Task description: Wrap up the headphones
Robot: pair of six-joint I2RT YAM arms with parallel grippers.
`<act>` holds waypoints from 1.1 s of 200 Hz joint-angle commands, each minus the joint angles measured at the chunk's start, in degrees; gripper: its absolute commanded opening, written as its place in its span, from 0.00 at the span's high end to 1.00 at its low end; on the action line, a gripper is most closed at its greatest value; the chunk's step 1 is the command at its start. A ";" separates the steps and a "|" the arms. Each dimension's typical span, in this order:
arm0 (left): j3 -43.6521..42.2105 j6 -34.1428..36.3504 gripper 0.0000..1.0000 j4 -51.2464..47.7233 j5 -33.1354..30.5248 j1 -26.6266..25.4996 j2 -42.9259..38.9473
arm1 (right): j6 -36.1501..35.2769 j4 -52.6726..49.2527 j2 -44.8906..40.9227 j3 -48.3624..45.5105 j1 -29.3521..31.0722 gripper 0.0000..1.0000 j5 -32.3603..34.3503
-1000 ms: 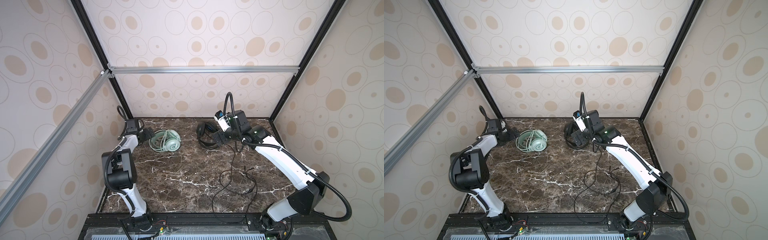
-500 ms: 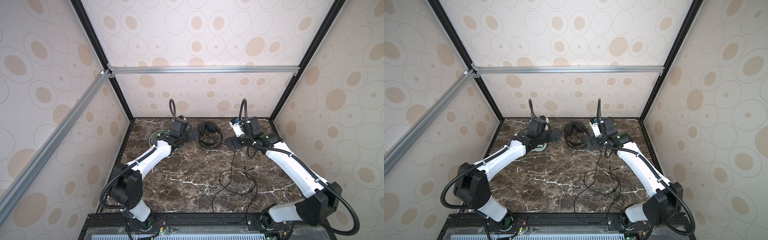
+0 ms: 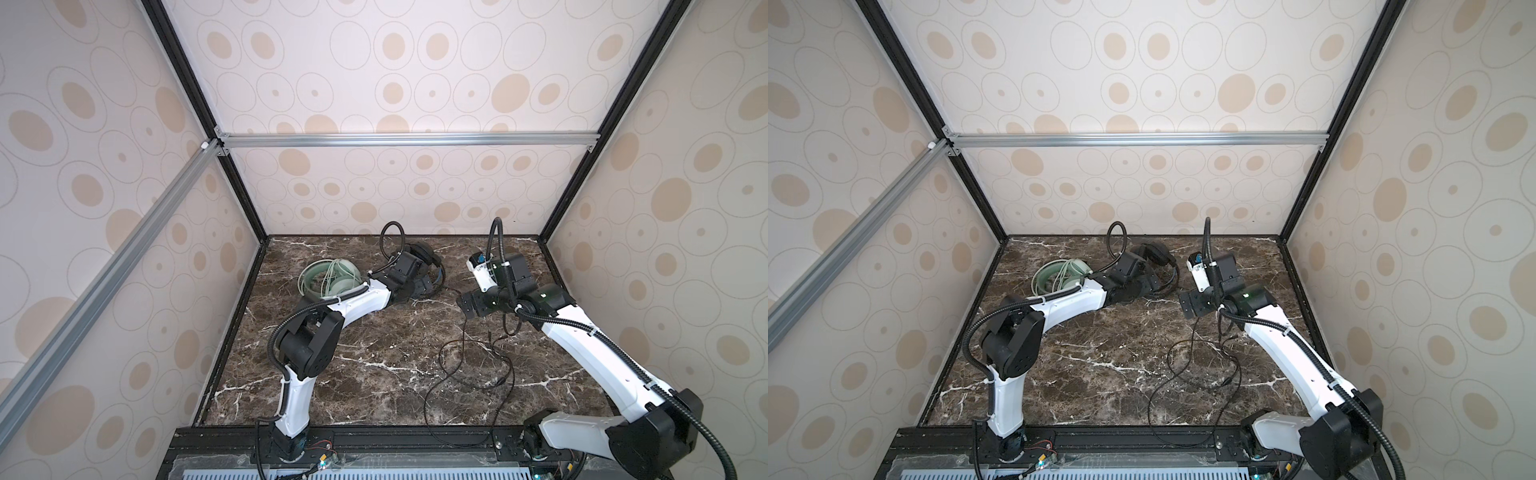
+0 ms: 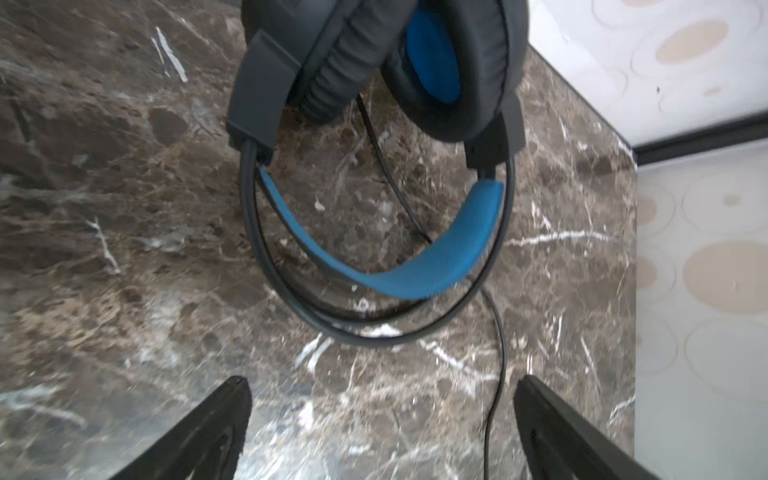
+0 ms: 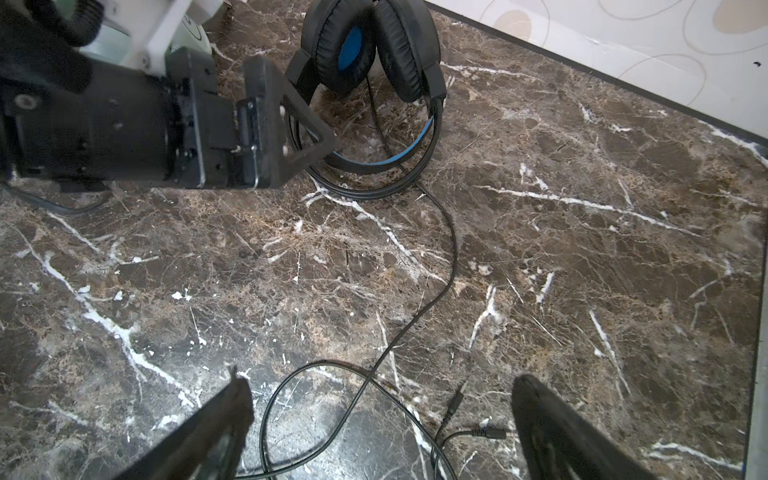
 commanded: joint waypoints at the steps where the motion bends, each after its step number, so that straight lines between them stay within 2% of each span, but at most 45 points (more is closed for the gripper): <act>1: 1.95 -7.82 0.02 2.00 -2.95 -0.01 2.03 | -1.38 0.79 -1.84 -0.74 -0.25 0.00 1.17; 82: 7.50 -10.30 0.02 1.68 -3.02 1.02 10.51 | -1.38 1.18 -1.92 -1.04 -0.33 0.00 1.61; 92: 8.50 -10.16 0.04 1.12 -3.00 1.03 11.44 | -1.45 1.19 -1.99 -1.05 -0.33 0.00 1.83; 117: 9.60 -10.05 0.21 0.77 -2.98 1.02 12.57 | -1.65 1.28 -1.83 -0.89 -0.46 0.00 2.04; 129: 9.63 -9.90 0.42 0.44 -2.83 1.09 12.88 | -1.73 1.28 -1.69 -0.63 -0.46 0.00 2.10; 138: 9.86 -9.72 0.51 -0.16 -2.74 1.05 13.09 | -1.88 1.28 -1.55 -0.49 -0.46 0.00 2.19; 194: 9.00 -6.55 0.77 -2.85 -3.64 1.33 12.04 | -2.47 1.46 -1.61 -0.69 -0.48 0.00 2.94; 220: 9.68 -2.63 0.95 -5.40 -5.26 1.50 10.90 | -2.68 1.64 -1.37 -0.69 -0.46 0.00 2.38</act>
